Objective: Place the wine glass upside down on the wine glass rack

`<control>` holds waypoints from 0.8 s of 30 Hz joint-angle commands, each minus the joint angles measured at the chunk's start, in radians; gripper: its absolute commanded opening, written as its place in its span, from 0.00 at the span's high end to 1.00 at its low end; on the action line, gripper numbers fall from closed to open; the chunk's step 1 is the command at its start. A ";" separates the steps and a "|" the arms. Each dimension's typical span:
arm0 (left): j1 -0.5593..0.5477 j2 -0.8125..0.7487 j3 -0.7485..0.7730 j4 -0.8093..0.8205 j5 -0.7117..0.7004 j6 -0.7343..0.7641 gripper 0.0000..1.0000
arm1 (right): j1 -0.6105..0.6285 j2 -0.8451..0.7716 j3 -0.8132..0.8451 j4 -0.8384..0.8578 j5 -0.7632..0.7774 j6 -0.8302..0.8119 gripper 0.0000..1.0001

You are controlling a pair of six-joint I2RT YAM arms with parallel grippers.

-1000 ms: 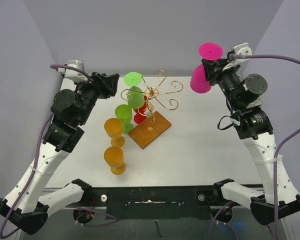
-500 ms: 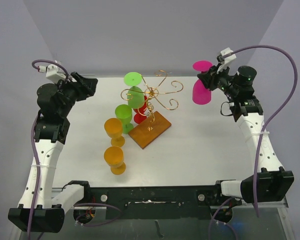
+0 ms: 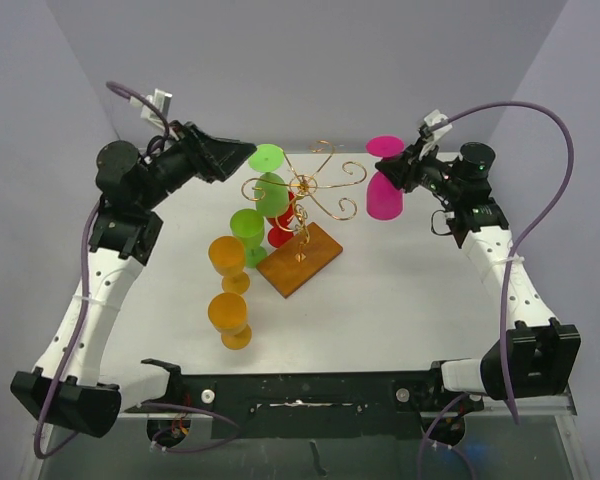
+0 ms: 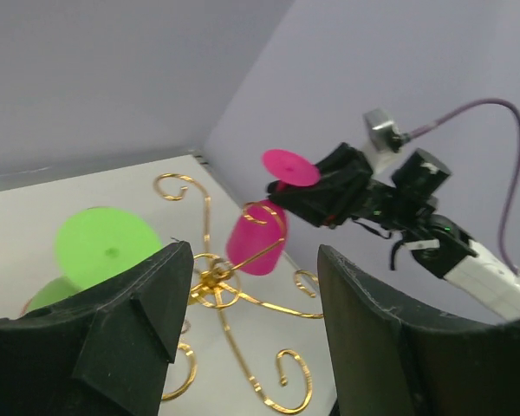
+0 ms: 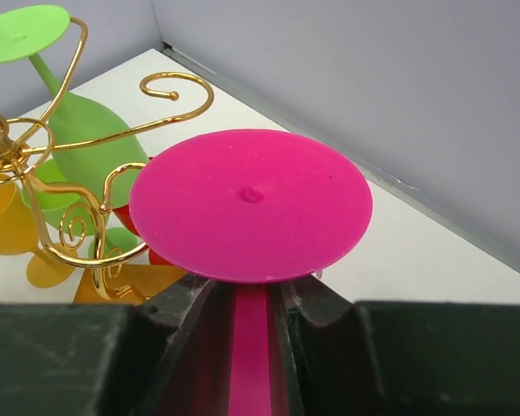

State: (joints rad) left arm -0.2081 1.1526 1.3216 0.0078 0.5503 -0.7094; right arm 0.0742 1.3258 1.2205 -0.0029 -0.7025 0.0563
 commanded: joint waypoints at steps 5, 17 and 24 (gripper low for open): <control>-0.235 0.169 0.155 0.227 -0.034 -0.179 0.42 | 0.055 -0.024 -0.046 0.177 -0.015 0.020 1.00; -0.409 0.409 0.353 0.158 -0.172 -0.222 0.43 | 0.065 -0.134 -0.148 0.279 0.112 0.065 1.00; -0.452 0.513 0.432 0.113 -0.195 -0.229 0.47 | 0.071 -0.163 -0.171 0.286 0.095 0.065 1.00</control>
State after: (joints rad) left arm -0.6441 1.6363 1.6733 0.1234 0.3904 -0.9318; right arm 0.1337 1.2015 1.0515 0.2020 -0.6113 0.1146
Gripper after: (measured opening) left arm 0.547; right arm 0.174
